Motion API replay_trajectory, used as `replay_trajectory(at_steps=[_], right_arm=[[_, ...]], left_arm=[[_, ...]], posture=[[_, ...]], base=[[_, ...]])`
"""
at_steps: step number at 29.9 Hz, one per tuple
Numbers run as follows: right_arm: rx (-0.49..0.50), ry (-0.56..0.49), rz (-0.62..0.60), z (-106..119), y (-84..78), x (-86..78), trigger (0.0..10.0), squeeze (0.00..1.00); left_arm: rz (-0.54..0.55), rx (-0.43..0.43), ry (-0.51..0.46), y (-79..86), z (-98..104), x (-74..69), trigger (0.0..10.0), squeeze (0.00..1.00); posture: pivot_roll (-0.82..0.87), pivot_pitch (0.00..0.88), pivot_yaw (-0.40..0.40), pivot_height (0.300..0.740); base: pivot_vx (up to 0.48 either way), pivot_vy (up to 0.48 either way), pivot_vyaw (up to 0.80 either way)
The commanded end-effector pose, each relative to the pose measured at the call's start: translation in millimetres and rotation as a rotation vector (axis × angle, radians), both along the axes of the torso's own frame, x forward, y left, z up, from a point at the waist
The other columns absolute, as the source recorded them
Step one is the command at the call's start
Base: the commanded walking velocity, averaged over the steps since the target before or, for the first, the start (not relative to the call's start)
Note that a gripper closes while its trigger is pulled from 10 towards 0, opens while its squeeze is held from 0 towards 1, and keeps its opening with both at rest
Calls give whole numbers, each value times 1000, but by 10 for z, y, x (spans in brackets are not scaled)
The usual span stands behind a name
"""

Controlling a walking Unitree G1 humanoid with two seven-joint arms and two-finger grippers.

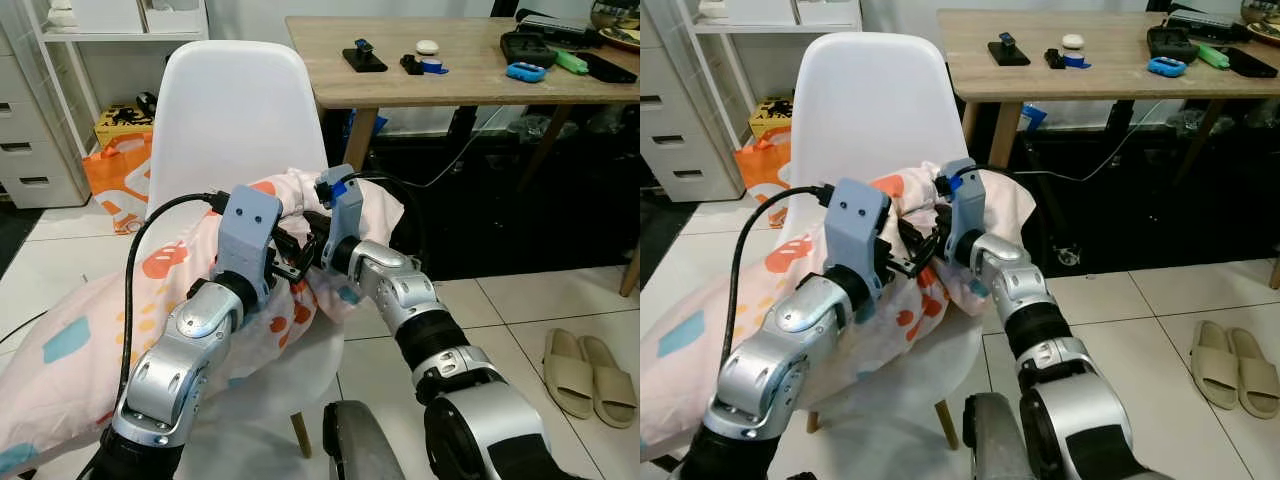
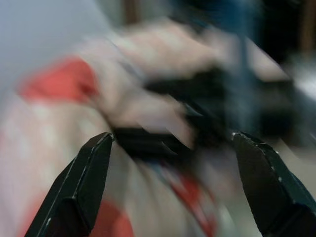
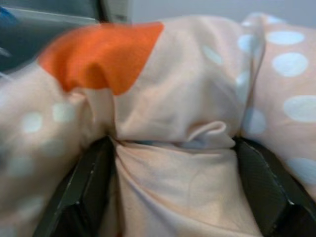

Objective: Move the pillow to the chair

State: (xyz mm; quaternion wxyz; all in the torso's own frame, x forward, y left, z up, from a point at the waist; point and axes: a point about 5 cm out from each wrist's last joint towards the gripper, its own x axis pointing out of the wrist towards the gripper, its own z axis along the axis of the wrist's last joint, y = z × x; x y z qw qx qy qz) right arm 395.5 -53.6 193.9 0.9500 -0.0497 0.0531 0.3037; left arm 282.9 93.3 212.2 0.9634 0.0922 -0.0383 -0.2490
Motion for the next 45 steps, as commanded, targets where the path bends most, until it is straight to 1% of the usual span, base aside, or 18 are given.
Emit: replay_trajectory(at_steps=[1, 8, 10, 13, 14, 24, 27, 32, 33, 35, 36, 37, 38, 40, 41, 42, 43, 45], right_arm=[[-156, 45, -77, -259, -145, -6, 10000, 0], [-277, 88, -171, -446, -446, -7, 10000, 0], [-288, 113, -224, -522, -629, -20, 10000, 0], [-292, 124, -239, -559, -682, -30, 10000, 0], [-305, 140, -251, -612, -737, -49, 10000, 0], [-409, 179, -252, -767, -830, -101, 10000, 0], [-529, 198, -199, -892, -865, -158, 10000, 0], [-606, 204, -170, -961, -899, -194, 10000, 0], [-606, 204, -170, -961, -899, -194, 10000, 0], [-592, 210, -181, -959, -904, -192, 10000, 0], [-580, 212, -189, -949, -905, -186, 10000, 0], [-580, 212, -189, -949, -905, -186, 10000, 0], [-572, 212, -196, -935, -905, -178, 10000, 0], [-572, 212, -196, -935, -905, -178, 10000, 0], [-570, 213, -198, -927, -907, -172, 10000, 0], [-570, 213, -198, -927, -907, -172, 10000, 0], [-574, 214, -198, -927, -911, -171, 10000, 0], [-574, 214, -198, -927, -911, -171, 10000, 0]], left_arm=[[-48, 60, 51, 14, -97, -81, 10000, 0], [-74, 178, 121, 185, -230, -215, 10000, 0], [-63, 262, 172, 389, -288, -310, 10000, 0], [-59, 309, 188, 485, -299, -347, 10000, 0], [-43, 349, 189, 599, -264, -366, 10000, 0], [-3, 285, 117, 708, -23, -327, 10000, 0], [-11, 182, 68, 709, 142, -331, 10000, 0], [-10, 69, 38, 744, 272, -336, 10000, 0], [-10, 69, 38, 744, 272, -336, 10000, 0], [8, 1, 21, 799, 350, -322, 10000, 0], [14, -82, 0, 846, 433, -313, 10000, 0], [14, -82, 0, 846, 433, -313, 10000, 0], [-8, -219, -38, 919, 569, -314, 10000, 0], [-8, -219, -38, 919, 569, -314, 10000, 0], [-57, -338, -84, 966, 695, -345, 10000, 0], [-57, -338, -84, 966, 695, -345, 10000, 0], [-113, -448, -129, 1001, 805, -389, 10000, 0], [-113, -448, -129, 1001, 805, -389, 10000, 0]], posture=[[-165, 170, -65, 501], [-162, 176, -69, 501], [-157, 180, -69, 501], [-156, 182, -69, 501], [-152, 182, -68, 501], [-148, 170, -70, 501], [-148, 158, -74, 501], [-148, 155, -75, 501], [-148, 155, -75, 501], [-149, 158, -73, 501], [-149, 158, -73, 501], [-149, 158, -73, 501], [-148, 161, -72, 501], [-148, 161, -72, 501], [-148, 163, -71, 501], [-148, 163, -71, 501], [-148, 166, -71, 501], [-148, 166, -71, 501]], base=[[0, 0, 0], [0, 0, 0], [0, 0, 0], [0, 0, 0], [0, 0, 0], [0, 0, 0], [0, 0, 0], [0, 0, 0], [0, 0, 0], [0, 0, 0], [0, 0, 0], [0, 0, 0], [0, 0, 0], [0, 0, 0], [0, 0, 0], [0, 0, 0], [0, 0, 0], [0, 0, 0]])
